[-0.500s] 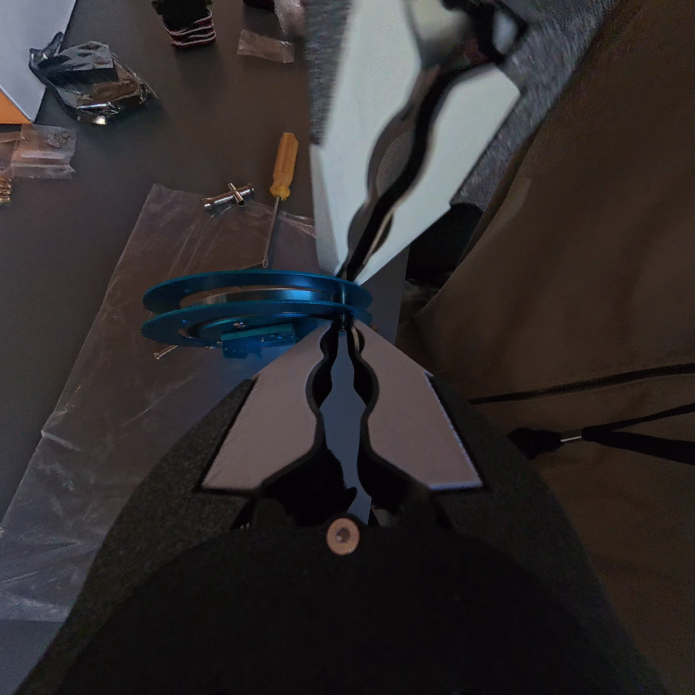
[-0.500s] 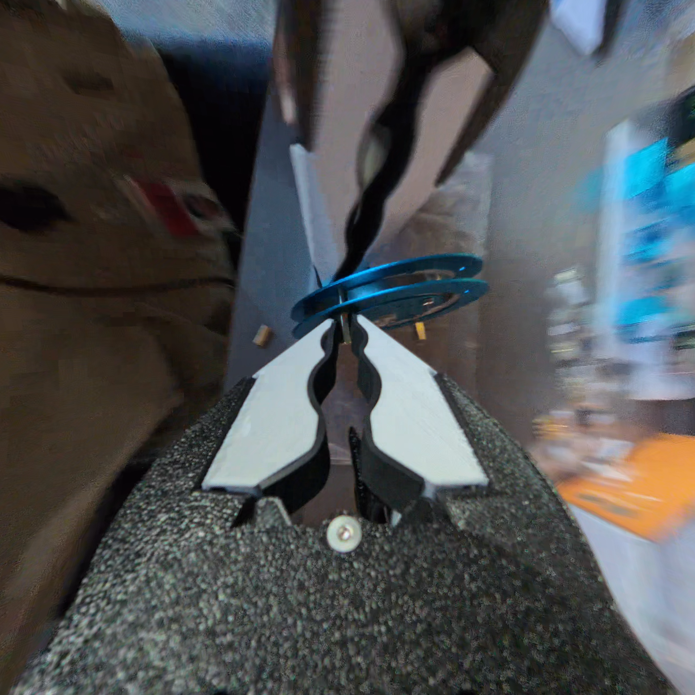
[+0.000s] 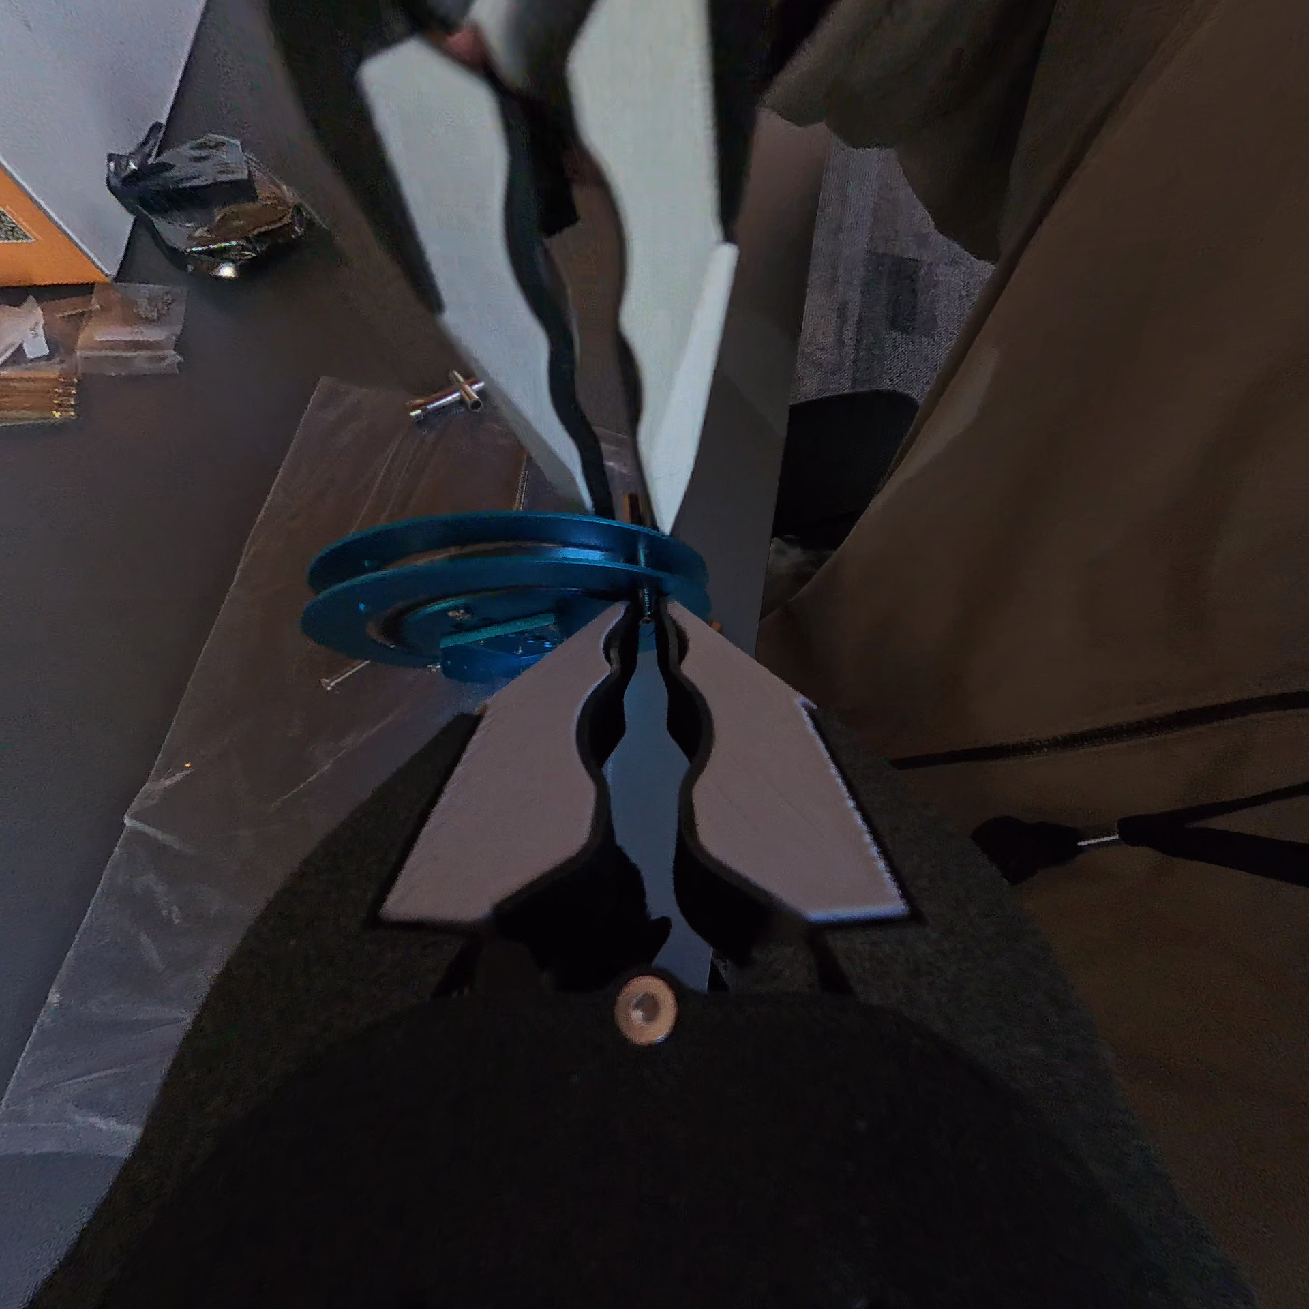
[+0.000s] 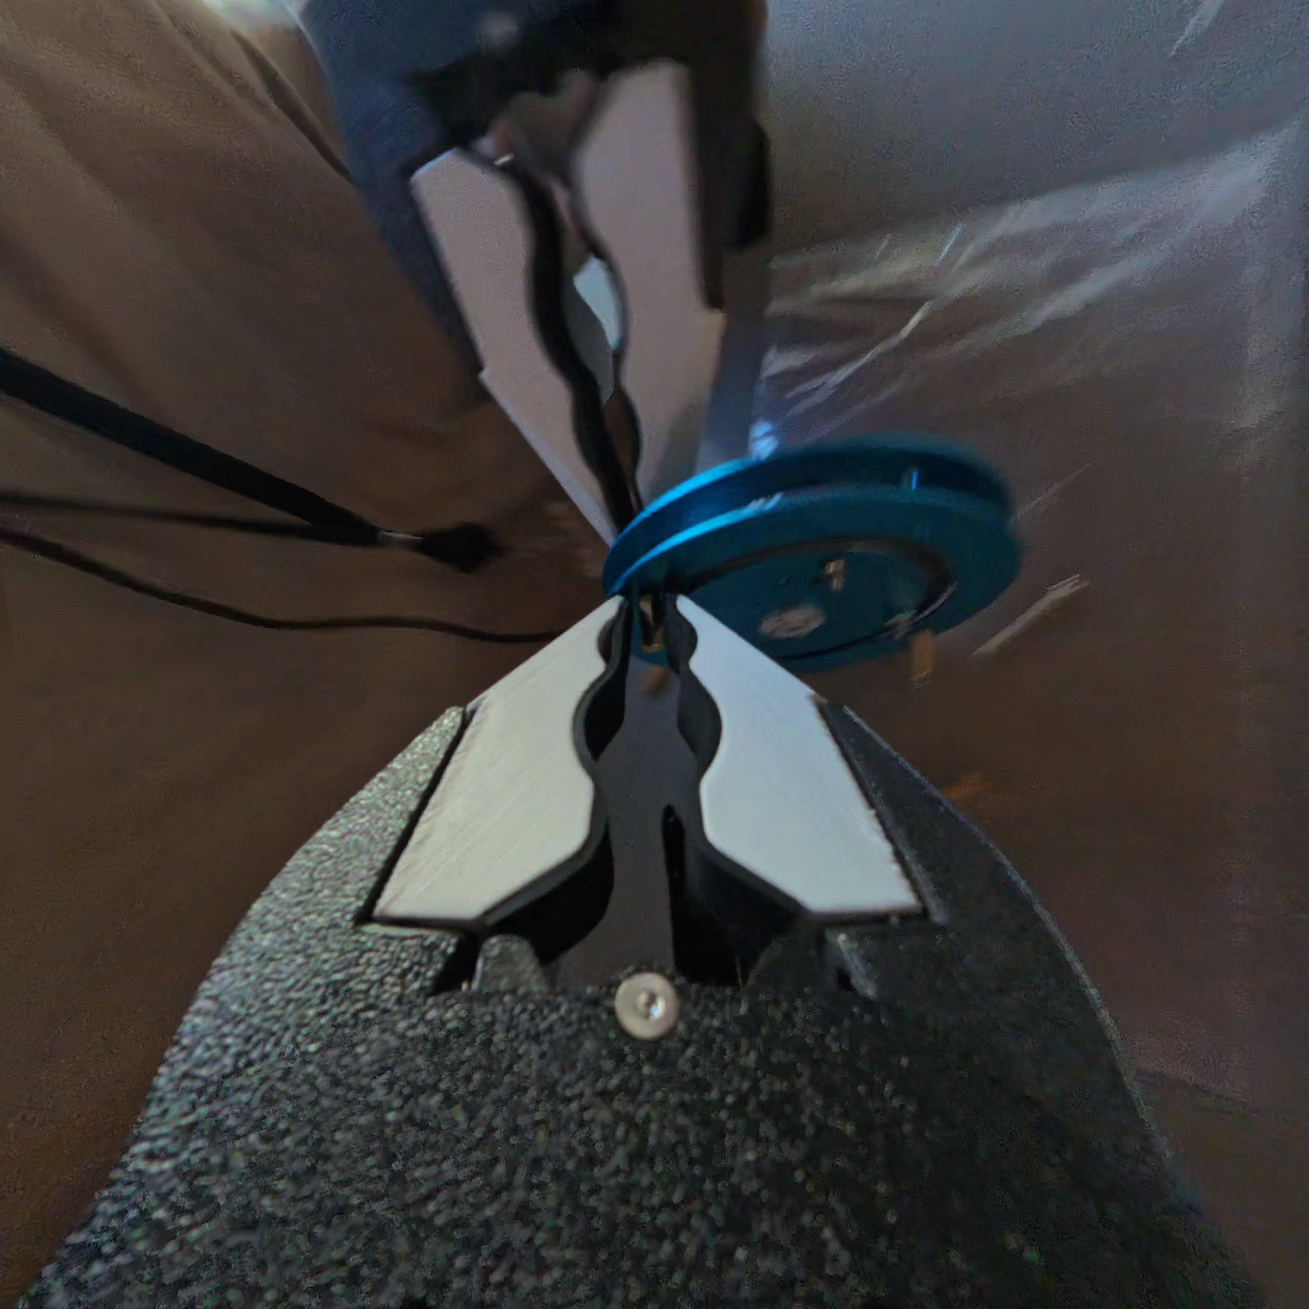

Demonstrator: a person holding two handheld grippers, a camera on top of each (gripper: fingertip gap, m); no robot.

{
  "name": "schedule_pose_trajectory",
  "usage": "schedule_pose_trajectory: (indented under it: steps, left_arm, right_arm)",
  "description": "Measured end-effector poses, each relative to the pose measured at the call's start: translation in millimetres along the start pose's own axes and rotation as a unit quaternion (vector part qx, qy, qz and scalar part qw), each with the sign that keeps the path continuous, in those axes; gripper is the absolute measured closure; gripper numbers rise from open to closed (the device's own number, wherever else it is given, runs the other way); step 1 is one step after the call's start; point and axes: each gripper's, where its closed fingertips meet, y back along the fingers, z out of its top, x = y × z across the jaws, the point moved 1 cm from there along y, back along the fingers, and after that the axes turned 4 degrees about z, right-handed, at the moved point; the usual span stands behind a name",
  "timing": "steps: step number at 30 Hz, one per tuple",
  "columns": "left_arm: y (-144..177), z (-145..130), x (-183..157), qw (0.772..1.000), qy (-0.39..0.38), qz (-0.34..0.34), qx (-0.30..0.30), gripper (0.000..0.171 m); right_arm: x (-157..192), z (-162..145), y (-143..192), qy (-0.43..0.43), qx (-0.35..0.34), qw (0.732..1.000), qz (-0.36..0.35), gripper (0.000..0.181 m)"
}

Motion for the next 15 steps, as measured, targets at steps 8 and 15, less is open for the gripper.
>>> schedule_pose_trajectory:
  steps: [8, 15]
  left_arm:
    - [3.3, -1.5, 4.5, 0.999, 0.045, -0.023, -0.004, 0.169]
    - [2.5, -2.6, 2.7, 0.999, 0.042, -0.028, 0.000, 0.169]
  right_arm:
    - [-6.4, -0.9, -6.8, 0.457, 0.175, 0.746, -0.452, 0.167]
    - [-23.6, -0.2, -1.1, 0.486, 0.231, 0.669, -0.512, 0.169]
